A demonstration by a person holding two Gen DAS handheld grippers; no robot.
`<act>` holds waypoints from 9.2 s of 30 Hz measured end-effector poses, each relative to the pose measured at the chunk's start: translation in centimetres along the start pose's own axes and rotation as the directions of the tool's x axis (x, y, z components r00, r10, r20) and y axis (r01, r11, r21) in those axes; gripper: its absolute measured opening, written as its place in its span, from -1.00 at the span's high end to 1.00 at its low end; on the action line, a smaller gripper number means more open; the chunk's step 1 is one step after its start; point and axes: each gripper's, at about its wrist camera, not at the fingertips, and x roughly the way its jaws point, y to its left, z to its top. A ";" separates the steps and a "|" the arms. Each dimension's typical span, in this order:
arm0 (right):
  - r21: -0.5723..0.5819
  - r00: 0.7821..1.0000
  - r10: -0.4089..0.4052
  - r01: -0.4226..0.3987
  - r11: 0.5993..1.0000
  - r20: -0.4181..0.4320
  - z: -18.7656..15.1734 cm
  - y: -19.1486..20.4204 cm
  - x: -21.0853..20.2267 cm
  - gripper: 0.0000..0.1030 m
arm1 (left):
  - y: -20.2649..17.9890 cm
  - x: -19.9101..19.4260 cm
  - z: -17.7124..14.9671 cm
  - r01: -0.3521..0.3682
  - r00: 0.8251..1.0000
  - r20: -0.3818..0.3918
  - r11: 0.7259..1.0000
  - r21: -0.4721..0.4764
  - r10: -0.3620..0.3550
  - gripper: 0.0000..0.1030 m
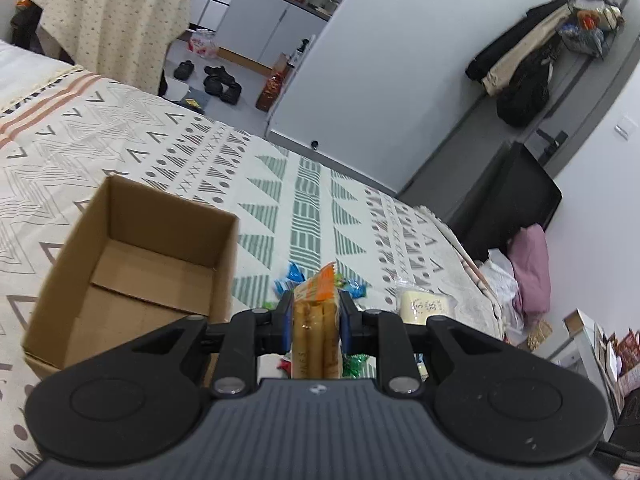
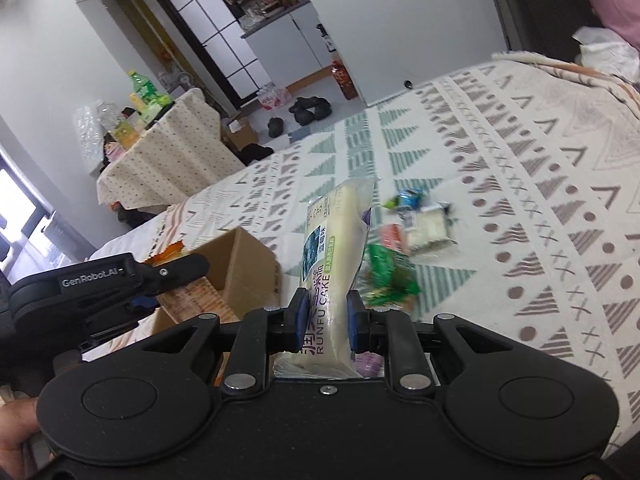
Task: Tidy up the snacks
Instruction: 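Carry both packs over the cardboard box and open both tools to drop them, then move left tool to purple candy pack while right tool moves to green pack, then close left tool on purple candy pack while right tool grasps green pack, then carry both packs over the cardboard box and open both tools to release, then withdraw both open tools from the box back over the remaining snacks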
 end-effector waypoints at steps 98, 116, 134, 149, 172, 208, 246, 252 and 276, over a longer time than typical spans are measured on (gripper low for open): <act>0.074 0.998 -0.053 0.051 0.996 0.028 0.4 -7.9 -0.1 -0.65 | -4.5 7.0 -7.4 -0.195 0.946 -0.258 0.980 0.028 0.195 -0.80; 0.127 0.999 0.033 -0.033 0.991 -0.004 -0.1 -11.7 4.2 -0.54 | -3.6 11.9 -10.9 -0.318 0.894 -0.316 0.946 0.053 0.318 -0.46; 0.093 0.993 0.100 -0.094 0.991 -0.064 0.1 -11.4 8.4 -0.48 | -3.1 13.5 -11.1 -0.328 0.904 -0.283 0.944 0.026 0.321 0.44; 0.057 0.993 0.089 -0.084 0.995 -0.083 0.5 -9.5 12.2 -0.35 | -2.8 11.4 -9.3 -0.295 0.941 -0.187 0.955 -0.037 0.283 0.54; 0.024 1.000 0.025 -0.025 0.999 0.000 0.6 -8.0 8.2 0.33 | -3.4 8.1 -6.8 -0.221 0.973 -0.090 0.972 -0.074 0.215 0.55; -0.103 0.996 0.033 -0.025 0.994 0.081 2.2 3.2 4.1 0.33 | 1.5 1.8 -0.5 -0.091 0.995 0.018 0.979 -0.184 0.096 0.55; -0.074 0.983 0.174 -0.177 0.981 -0.055 0.8 11.6 13.2 0.12 | 12.0 1.8 2.2 -0.301 0.951 -0.059 0.863 -0.405 0.304 0.09; -0.048 0.985 0.163 -0.165 0.985 -0.049 0.9 10.7 12.9 -0.25 | 11.1 2.7 2.0 -0.327 0.945 -0.097 0.872 -0.365 0.314 -0.42; -0.002 0.999 -0.044 0.044 0.999 0.027 1.5 2.3 6.1 -0.93 | 2.8 4.0 0.1 -0.233 0.971 -0.078 0.966 -0.113 0.225 -0.99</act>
